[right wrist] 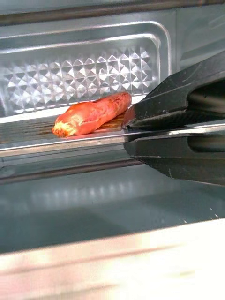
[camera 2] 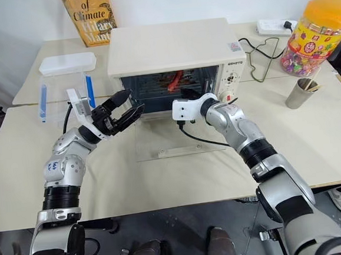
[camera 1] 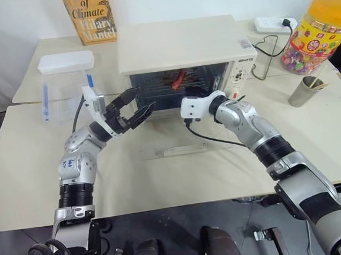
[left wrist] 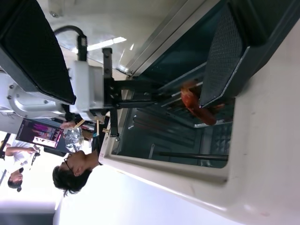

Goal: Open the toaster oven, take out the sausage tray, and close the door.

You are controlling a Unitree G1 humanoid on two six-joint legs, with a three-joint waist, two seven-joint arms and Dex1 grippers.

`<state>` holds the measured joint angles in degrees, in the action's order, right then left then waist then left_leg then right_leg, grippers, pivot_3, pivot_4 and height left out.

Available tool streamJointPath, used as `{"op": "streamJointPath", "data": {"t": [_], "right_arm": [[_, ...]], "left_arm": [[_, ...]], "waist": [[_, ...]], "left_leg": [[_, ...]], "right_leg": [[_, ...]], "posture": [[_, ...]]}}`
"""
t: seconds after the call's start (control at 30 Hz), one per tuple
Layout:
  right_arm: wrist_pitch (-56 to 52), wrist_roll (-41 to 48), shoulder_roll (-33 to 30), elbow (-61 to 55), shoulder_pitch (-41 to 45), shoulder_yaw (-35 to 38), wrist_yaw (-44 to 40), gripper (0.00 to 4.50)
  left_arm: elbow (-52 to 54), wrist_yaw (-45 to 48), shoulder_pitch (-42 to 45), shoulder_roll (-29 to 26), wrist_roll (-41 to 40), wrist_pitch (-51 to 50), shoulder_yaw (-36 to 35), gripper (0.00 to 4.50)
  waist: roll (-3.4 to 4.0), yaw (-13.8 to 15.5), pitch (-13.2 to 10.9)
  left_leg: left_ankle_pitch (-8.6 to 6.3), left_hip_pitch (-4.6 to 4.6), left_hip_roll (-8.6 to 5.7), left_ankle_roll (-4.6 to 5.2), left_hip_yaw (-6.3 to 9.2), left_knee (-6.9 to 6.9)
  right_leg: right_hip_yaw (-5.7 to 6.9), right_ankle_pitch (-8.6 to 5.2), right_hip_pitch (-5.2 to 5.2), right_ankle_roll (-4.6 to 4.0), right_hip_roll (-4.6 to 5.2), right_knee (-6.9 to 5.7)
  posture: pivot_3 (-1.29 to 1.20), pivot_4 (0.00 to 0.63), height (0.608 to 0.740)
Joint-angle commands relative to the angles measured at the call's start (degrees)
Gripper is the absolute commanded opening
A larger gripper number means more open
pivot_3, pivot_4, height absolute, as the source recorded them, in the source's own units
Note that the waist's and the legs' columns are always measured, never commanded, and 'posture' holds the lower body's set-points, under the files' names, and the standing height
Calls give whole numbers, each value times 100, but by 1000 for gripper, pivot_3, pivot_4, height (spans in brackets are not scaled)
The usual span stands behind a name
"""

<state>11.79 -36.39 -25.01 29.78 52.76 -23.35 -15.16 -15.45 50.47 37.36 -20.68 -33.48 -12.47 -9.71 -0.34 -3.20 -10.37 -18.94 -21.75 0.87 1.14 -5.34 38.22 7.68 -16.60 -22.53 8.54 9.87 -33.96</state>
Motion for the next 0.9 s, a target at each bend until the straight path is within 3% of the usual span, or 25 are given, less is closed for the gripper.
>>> {"op": "streamJointPath", "data": {"t": [0.03, 0.6, 0.9], "right_arm": [[-64, 290, -106, -1137, -326, 317, -215, 87], [-939, 121, -558, -4459, -2534, 889, -1032, 87], [-907, 18, -784, -5298, -3467, 1075, -1154, 87]], "left_arm": [[53, 77, 51, -28, -4, -18, -44, 4500], [-283, 249, 232, -103, 78, -212, -46, 4500], [57, 126, -46, -218, -169, -762, -233, 4500]], "waist": [[0, 1, 0], [-1, 164, 0], [-2, 174, 0]], "left_leg": [[0, 0, 0, 0, -1, -1], [0, -3, -2, 0, -6, 10], [-1, -24, -1, 1, 2, 56]], "right_leg": [[0, 0, -1, 0, 0, 2], [-2, 0, -1, 0, 0, 2], [1, 0, -1, 0, 0, -7]], "posture": [[0, 150, 740], [0, 150, 740], [0, 150, 740]]}}
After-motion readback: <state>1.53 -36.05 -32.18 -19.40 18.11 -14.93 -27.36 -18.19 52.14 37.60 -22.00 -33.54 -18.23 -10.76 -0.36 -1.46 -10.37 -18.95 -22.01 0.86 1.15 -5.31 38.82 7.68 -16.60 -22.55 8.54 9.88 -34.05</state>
